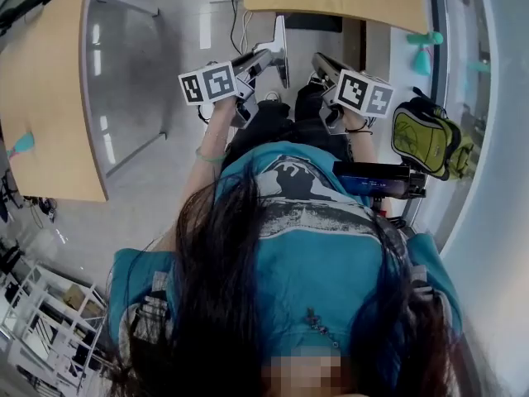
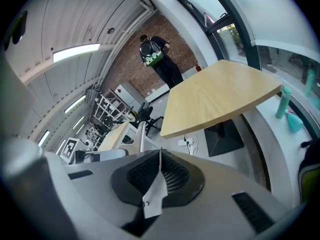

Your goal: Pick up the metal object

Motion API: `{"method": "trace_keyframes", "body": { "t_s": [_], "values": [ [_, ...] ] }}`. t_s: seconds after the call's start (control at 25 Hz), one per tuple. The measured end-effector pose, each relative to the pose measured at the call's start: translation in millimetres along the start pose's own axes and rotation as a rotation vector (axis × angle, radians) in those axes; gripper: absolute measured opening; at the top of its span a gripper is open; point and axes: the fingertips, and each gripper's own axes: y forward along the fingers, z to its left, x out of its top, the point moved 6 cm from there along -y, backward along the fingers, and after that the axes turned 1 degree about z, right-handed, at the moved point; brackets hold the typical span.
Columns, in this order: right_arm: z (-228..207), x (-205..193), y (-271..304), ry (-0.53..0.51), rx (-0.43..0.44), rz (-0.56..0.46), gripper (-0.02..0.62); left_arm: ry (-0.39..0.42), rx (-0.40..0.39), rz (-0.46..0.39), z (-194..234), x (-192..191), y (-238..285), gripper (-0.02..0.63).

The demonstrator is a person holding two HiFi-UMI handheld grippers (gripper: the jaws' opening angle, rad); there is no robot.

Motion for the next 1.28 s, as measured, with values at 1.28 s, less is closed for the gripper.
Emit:
{"method": "trace_keyframes", "body": {
  "t_s": [1.28],
  "values": [
    [-97.4, -157.2, -215.4, -0.121, 0.075, 0.034, 0.018, -0.044, 0.026, -0.119, -124.9, -252.6, -1.4, 0.080]
  ]
}}
